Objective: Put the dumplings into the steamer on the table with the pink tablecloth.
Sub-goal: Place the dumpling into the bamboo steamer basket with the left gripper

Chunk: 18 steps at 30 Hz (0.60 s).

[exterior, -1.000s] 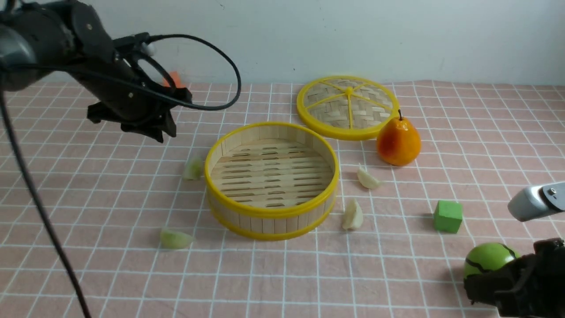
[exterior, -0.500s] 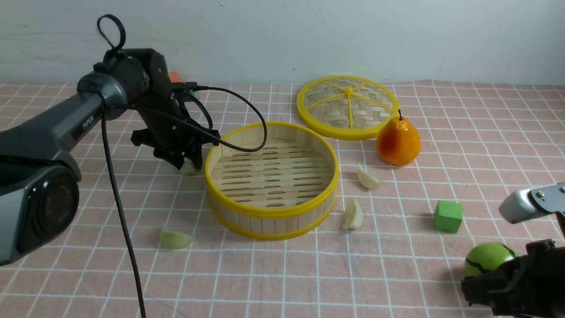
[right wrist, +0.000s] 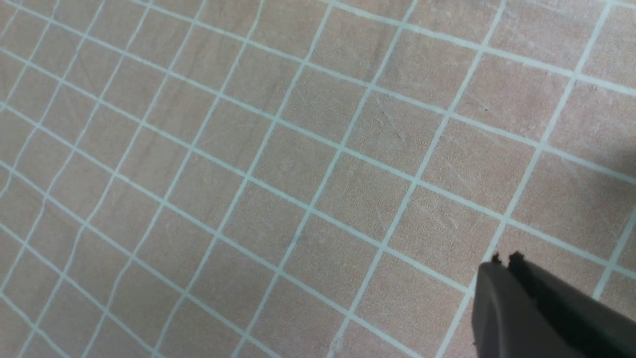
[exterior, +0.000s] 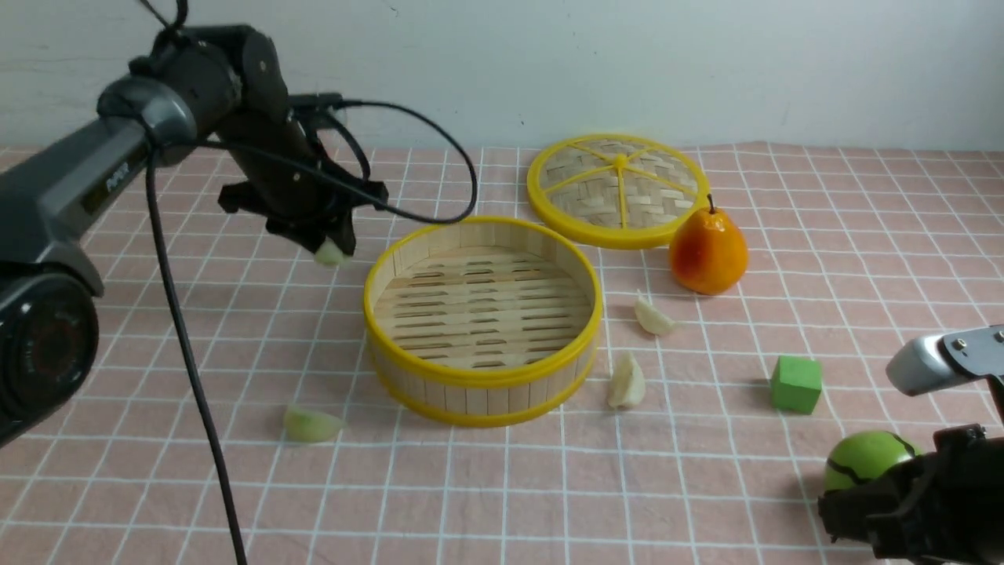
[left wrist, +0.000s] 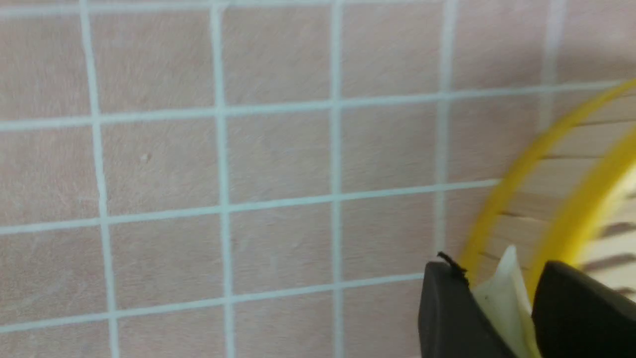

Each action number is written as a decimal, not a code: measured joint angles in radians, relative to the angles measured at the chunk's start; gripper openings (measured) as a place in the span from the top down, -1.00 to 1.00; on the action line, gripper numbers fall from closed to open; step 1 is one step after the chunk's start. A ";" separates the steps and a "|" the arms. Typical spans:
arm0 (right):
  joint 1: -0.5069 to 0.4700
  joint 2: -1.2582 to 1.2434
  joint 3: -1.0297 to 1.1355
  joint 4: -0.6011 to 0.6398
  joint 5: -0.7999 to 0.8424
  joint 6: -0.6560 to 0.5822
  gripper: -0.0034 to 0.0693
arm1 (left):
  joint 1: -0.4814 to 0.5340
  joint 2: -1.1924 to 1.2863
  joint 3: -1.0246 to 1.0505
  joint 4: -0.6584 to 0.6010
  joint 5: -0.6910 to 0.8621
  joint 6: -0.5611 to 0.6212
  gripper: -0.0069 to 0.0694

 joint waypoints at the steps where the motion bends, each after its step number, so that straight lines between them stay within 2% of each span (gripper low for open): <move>1: 0.000 0.000 0.000 0.000 -0.001 0.000 0.87 | -0.007 -0.005 0.000 -0.002 0.000 0.001 0.25; 7: 0.000 0.001 0.000 0.022 0.000 -0.003 0.87 | -0.137 0.023 -0.005 0.005 -0.090 -0.027 0.25; 12: 0.000 0.001 0.000 0.049 0.011 -0.004 0.87 | -0.167 0.109 0.004 0.083 -0.116 -0.084 0.23; 18: 0.000 0.002 0.000 0.056 0.019 -0.004 0.87 | -0.171 0.059 0.004 0.207 -0.059 -0.241 -0.41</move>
